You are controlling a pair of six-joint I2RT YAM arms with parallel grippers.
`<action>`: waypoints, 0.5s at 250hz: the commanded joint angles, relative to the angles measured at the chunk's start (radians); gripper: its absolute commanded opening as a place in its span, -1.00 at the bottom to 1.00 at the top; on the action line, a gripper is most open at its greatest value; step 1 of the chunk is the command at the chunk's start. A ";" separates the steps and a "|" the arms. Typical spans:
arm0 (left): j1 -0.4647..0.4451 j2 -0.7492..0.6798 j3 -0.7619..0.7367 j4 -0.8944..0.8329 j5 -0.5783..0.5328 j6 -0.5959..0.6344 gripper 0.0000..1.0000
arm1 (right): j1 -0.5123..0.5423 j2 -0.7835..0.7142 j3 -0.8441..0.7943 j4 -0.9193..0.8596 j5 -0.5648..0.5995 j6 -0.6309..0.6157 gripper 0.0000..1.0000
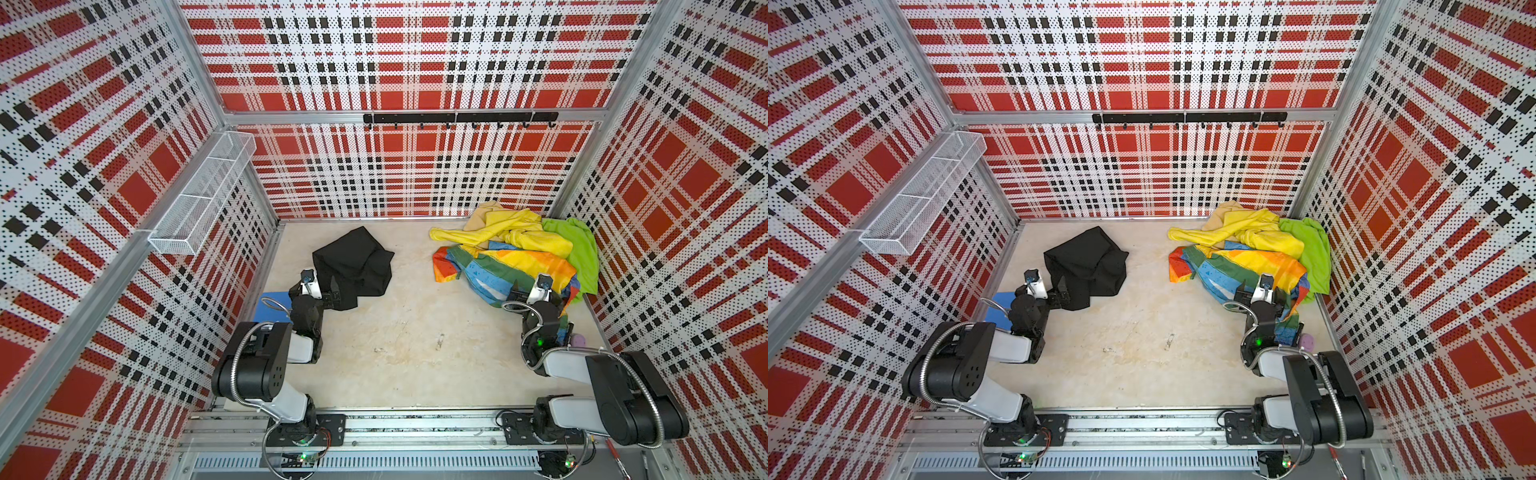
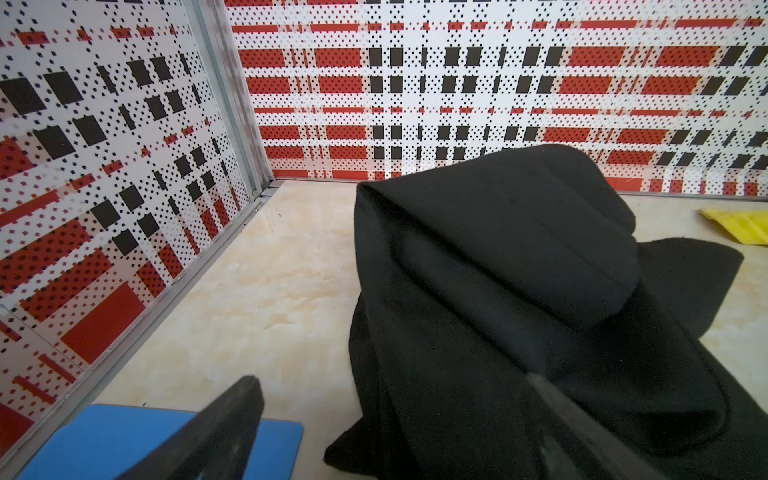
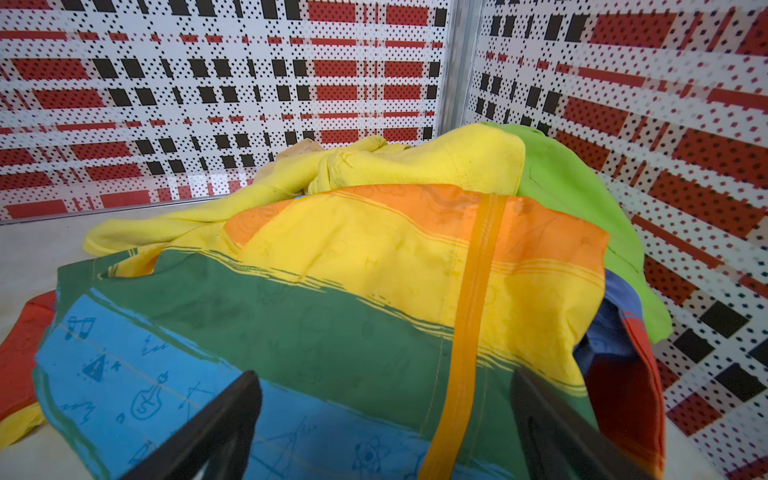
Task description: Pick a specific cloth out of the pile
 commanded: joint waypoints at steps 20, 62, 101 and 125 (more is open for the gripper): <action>-0.005 0.000 0.011 0.032 -0.008 -0.003 0.98 | -0.052 0.080 0.002 0.214 -0.026 -0.002 1.00; -0.006 0.001 0.009 0.034 -0.011 -0.002 0.98 | -0.060 0.185 -0.031 0.381 -0.095 -0.020 1.00; -0.007 0.001 0.009 0.035 -0.011 -0.001 0.98 | -0.061 0.196 0.000 0.316 -0.064 -0.001 1.00; -0.007 0.001 0.009 0.036 -0.011 -0.001 0.99 | -0.061 0.203 0.035 0.259 -0.077 -0.009 1.00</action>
